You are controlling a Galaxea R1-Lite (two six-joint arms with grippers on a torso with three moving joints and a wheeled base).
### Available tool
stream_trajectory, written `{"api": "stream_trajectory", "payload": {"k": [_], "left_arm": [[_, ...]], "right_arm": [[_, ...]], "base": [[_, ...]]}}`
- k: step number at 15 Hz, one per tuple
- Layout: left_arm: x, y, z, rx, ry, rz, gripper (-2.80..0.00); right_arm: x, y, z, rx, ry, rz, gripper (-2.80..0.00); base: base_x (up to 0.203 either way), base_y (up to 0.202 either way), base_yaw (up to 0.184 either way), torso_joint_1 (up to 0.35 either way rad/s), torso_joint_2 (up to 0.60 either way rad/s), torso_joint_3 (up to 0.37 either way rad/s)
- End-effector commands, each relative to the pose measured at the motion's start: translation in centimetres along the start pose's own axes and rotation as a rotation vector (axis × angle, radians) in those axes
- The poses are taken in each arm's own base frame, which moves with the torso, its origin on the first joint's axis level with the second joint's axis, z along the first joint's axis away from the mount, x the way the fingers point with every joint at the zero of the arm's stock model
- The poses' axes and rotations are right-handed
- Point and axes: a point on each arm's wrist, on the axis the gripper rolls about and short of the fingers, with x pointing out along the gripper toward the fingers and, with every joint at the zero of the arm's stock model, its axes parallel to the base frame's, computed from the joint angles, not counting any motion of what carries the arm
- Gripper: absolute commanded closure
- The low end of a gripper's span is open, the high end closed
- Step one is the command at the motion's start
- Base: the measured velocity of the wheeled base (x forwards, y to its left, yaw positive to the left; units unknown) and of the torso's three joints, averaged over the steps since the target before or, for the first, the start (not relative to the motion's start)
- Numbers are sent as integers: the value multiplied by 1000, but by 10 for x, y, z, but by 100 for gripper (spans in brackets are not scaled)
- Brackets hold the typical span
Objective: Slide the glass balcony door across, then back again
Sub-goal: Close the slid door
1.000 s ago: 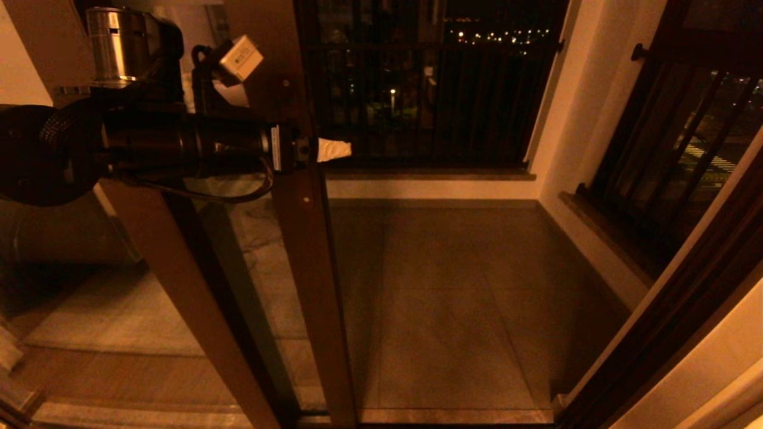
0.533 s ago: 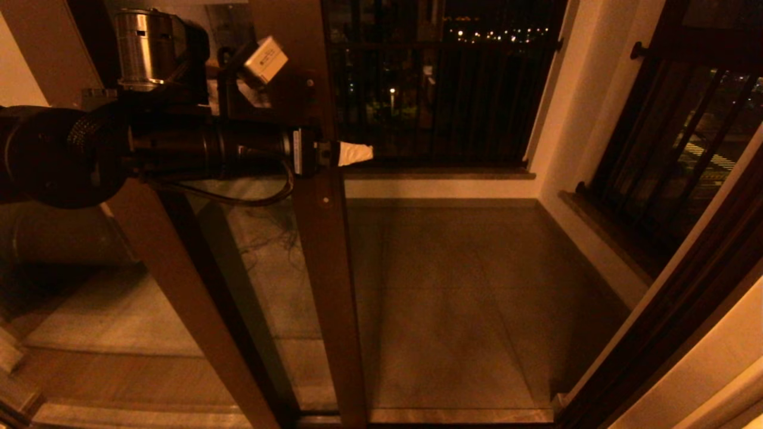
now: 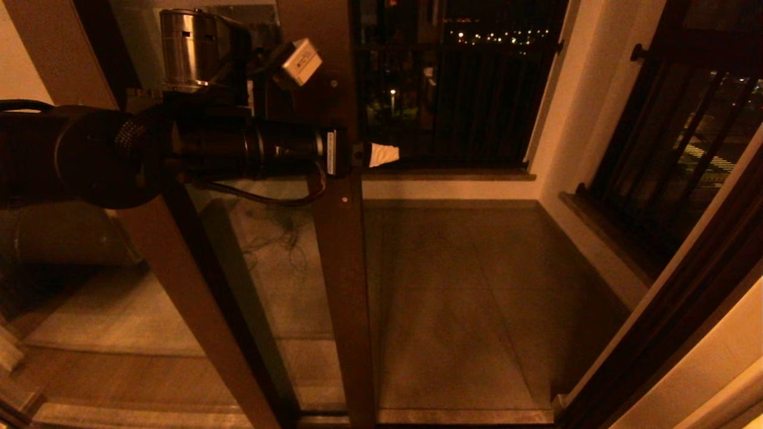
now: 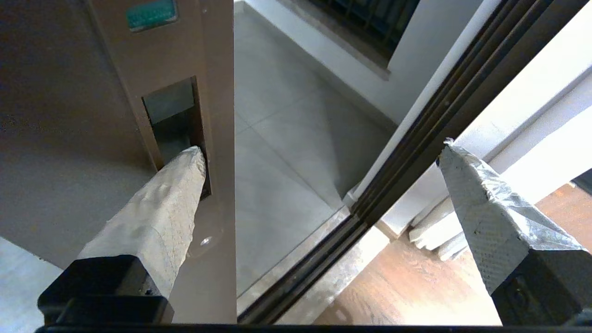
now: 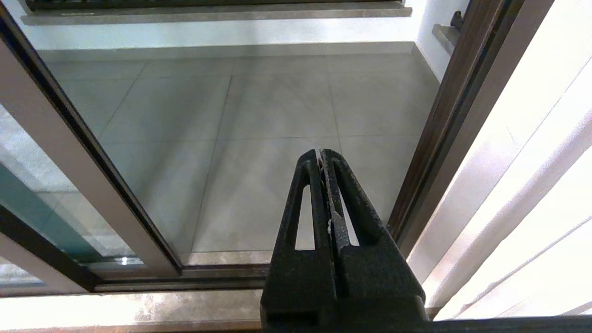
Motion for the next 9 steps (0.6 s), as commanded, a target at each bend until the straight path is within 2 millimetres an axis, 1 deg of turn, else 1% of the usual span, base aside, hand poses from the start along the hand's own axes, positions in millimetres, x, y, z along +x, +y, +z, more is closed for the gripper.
{"api": "stream_trajectory", "payload": {"k": [1,9], "left_arm": [[10,-2,-4,4,-6,-17,-280],[17,-8,-6,6,2,-41,-280]], "right_arm": [[0,0,0,-1,2,1,0],[0,0,0,-1,3,1,0]], "base": [[0,0,0,0,0,0],[0,0,0,0,0,0]]}}
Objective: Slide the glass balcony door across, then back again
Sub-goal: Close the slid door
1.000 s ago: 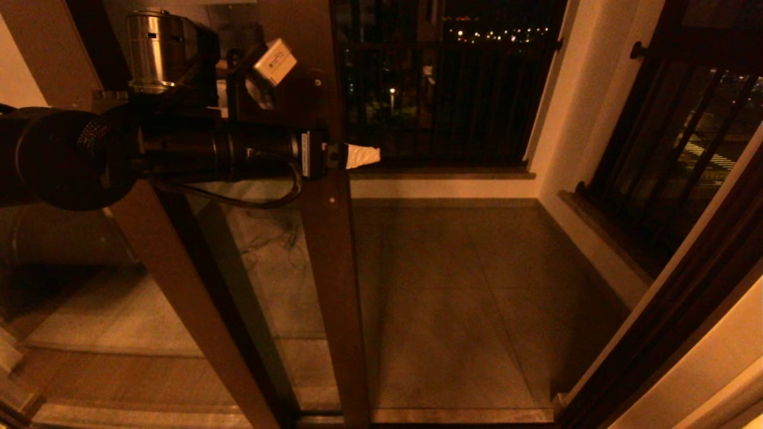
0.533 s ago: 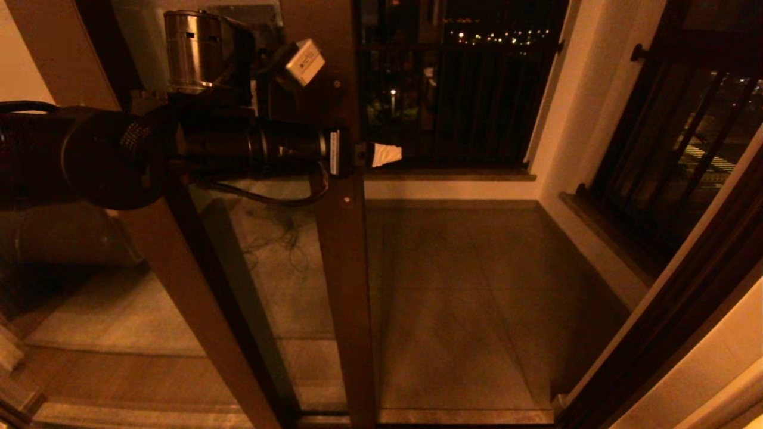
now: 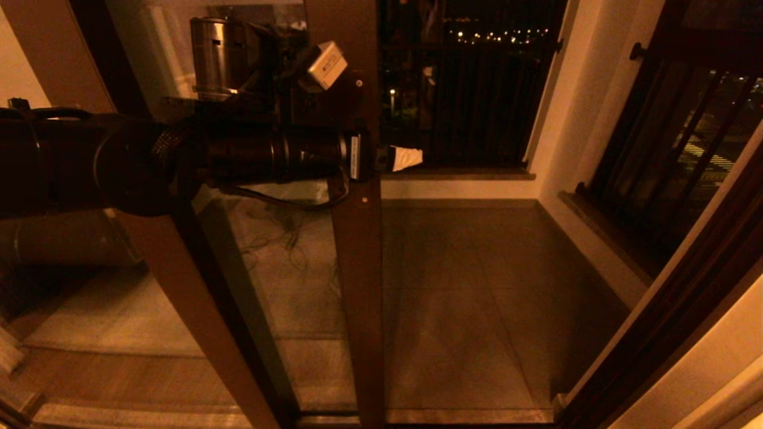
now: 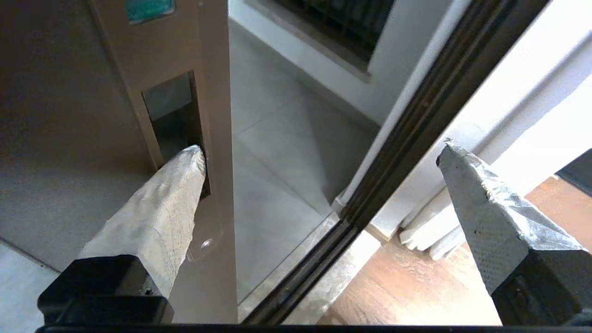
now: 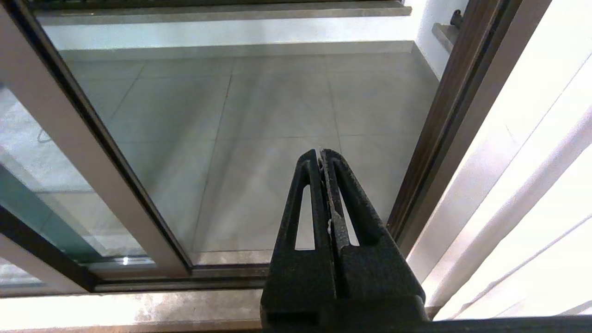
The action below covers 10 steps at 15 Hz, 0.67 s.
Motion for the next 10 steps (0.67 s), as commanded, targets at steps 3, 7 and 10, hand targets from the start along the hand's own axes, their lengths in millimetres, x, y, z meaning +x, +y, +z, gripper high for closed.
{"api": "stream_trajectory", "payload": {"k": [3,7,10], "left_arm": [[8,-3,-4,-6,17,-12,-280],[21,-12,-2,4,4,-18,-280],[27,-18,-2,8,2,-26,-280]], "right_arm": [[0,0,0,0,1,1,0],[0,0,0,0,3,1,0],[0,0,0,0,1,1,0]], "base": [[0,0,0,0,0,0],[0,0,0,0,0,0],[0,0,0,0,0,0]]}}
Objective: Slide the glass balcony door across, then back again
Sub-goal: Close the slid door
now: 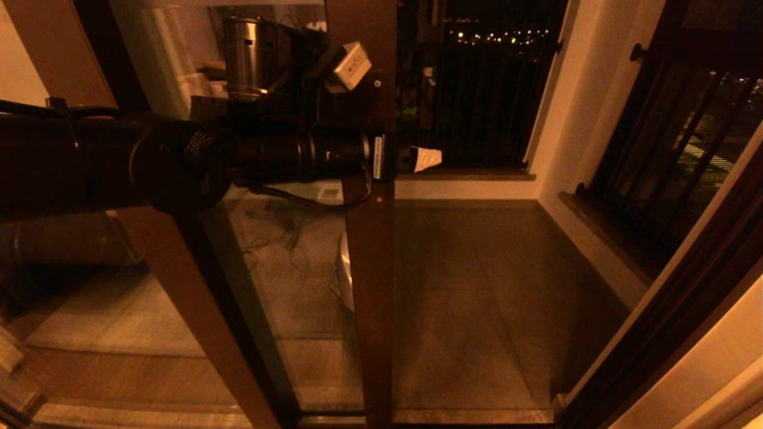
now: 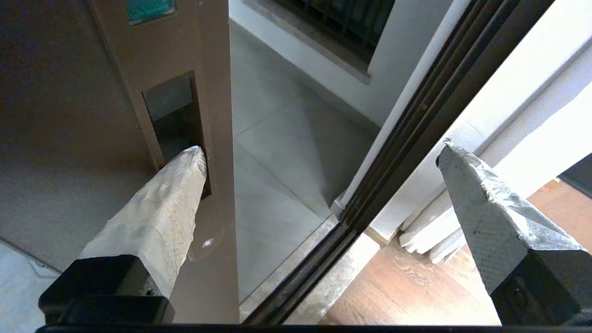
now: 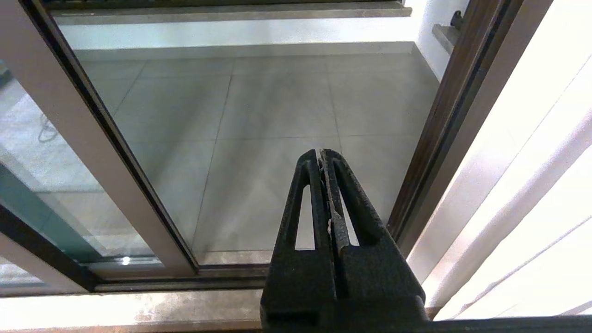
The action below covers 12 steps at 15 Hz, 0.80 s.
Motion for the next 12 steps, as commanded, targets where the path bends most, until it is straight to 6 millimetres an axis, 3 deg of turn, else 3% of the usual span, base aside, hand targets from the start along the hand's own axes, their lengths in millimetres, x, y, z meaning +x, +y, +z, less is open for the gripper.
{"api": "stream_trajectory", "payload": {"k": [1,12], "left_arm": [[7,-4,-2,4,-2,-19,-280],[17,-14,-7,3,13,-48,-280]], "right_arm": [[0,0,0,0,1,1,0],[0,0,0,0,2,1,0]], "base": [[0,0,0,0,0,0],[0,0,0,0,0,0]]}}
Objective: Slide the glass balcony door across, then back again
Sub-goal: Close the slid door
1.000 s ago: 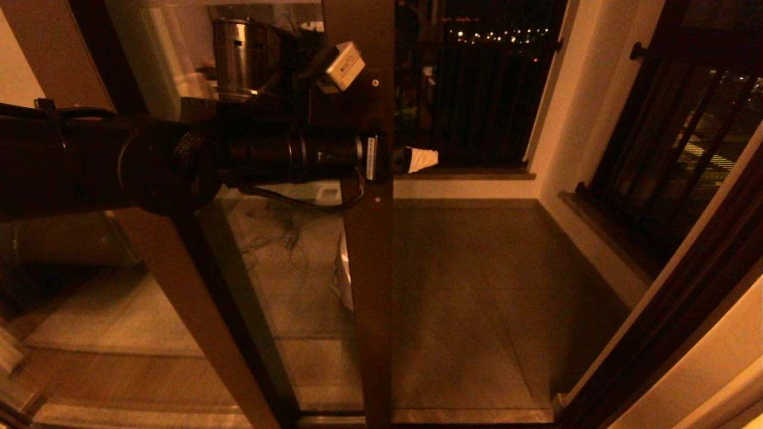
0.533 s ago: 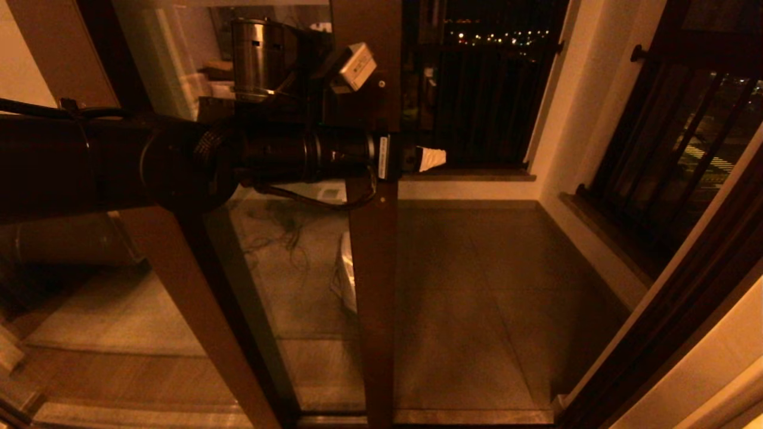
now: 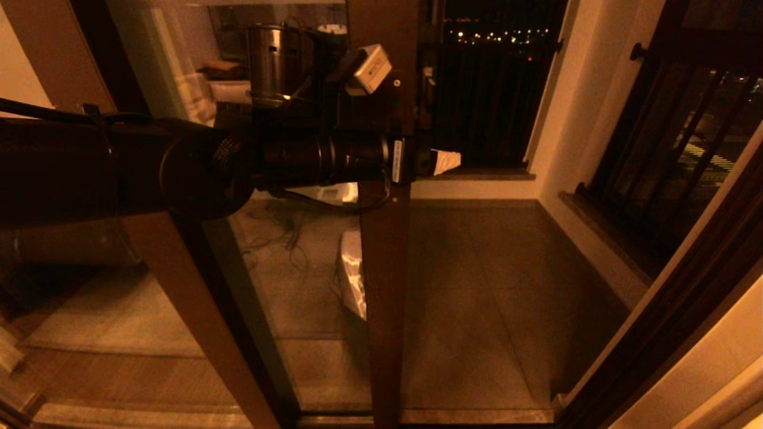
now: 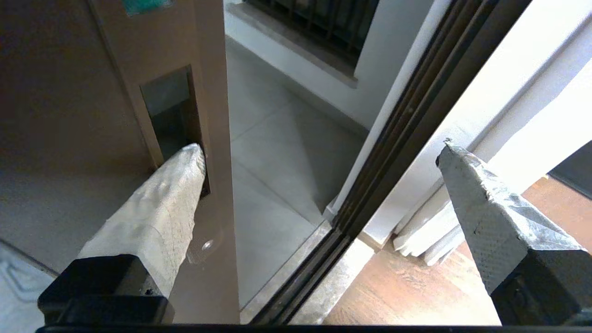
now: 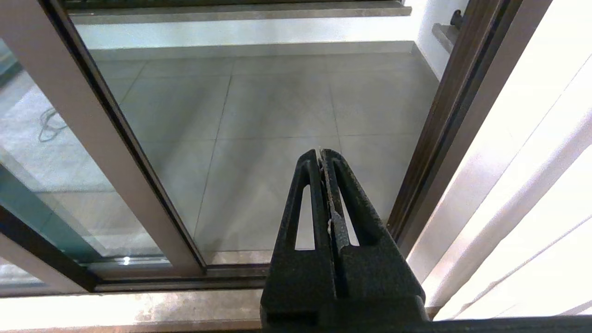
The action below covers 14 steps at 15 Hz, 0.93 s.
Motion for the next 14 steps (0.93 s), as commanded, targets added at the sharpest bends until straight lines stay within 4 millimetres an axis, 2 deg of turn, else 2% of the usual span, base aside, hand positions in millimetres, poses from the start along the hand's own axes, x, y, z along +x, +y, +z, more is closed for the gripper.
{"api": "stream_trajectory", "payload": {"k": [1,4,14], "left_arm": [[7,-4,-6,-6,22,-9,-280],[21,-11,-4,3,3,10,-280],[40,-25,-9,10,3,-28,-280]], "right_arm": [[0,0,0,0,1,1,0],[0,0,0,0,2,1,0],[0,0,0,0,1,1,0]], "base": [[0,0,0,0,0,0],[0,0,0,0,0,0],[0,0,0,0,0,0]]}}
